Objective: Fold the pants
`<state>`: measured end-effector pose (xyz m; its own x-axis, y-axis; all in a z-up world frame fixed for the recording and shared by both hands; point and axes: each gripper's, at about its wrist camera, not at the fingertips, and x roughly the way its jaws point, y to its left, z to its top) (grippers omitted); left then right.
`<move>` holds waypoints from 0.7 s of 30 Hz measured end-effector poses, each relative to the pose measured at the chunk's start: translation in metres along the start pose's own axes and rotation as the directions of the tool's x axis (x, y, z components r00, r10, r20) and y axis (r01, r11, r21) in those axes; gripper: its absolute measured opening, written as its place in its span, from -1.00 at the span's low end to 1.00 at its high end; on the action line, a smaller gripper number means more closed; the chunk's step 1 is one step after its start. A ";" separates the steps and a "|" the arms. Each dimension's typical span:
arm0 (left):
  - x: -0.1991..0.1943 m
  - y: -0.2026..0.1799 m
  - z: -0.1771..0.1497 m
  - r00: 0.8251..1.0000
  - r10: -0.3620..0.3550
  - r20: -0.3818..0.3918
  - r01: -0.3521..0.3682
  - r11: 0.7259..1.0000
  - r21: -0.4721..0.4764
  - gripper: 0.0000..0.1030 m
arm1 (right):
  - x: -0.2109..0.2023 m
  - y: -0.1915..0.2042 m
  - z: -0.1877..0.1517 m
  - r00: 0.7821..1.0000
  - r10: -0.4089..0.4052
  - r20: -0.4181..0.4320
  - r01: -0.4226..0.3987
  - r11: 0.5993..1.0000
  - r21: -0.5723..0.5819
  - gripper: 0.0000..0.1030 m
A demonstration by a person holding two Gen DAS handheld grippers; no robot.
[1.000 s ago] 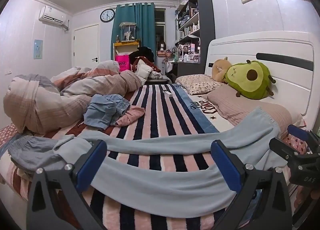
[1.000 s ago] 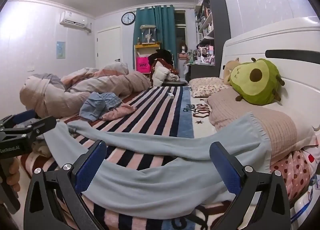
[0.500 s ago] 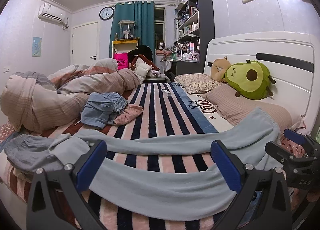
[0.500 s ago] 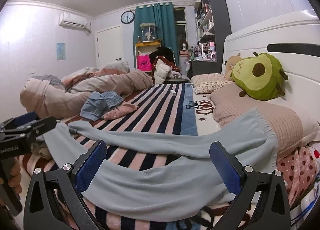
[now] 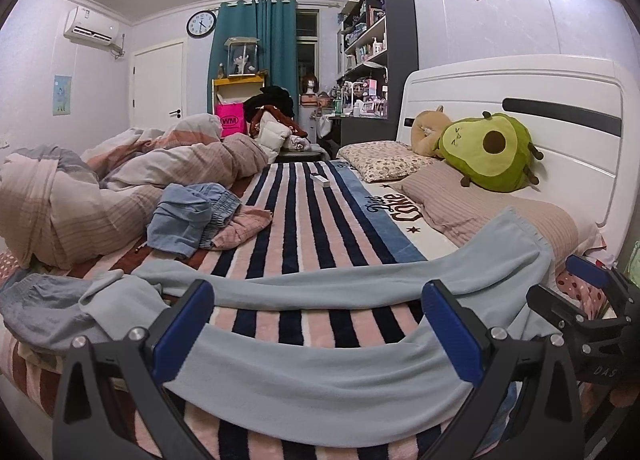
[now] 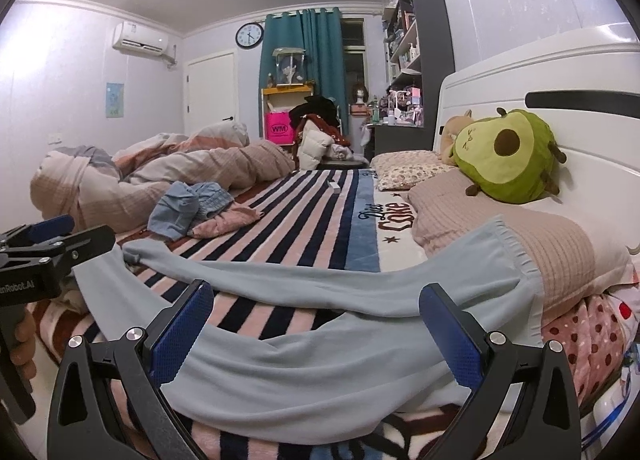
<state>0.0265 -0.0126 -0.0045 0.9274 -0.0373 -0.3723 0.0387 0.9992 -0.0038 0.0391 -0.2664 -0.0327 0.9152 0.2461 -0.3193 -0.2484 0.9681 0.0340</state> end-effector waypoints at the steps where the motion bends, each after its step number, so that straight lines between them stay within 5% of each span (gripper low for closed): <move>1: 0.000 0.000 0.000 1.000 0.000 0.000 0.000 1.000 0.001 0.99 | 0.000 0.000 -0.001 1.000 0.001 0.001 -0.001 1.000 0.000 0.99; 21: -0.006 0.004 -0.008 1.000 0.005 0.000 -0.005 1.000 -0.017 0.99 | -0.004 0.015 -0.002 1.000 0.026 0.014 -0.026 1.000 0.005 0.99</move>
<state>0.0183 -0.0081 -0.0099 0.9274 -0.0326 -0.3728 0.0278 0.9994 -0.0182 0.0313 -0.2526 -0.0330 0.9125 0.2722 -0.3054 -0.2709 0.9614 0.0475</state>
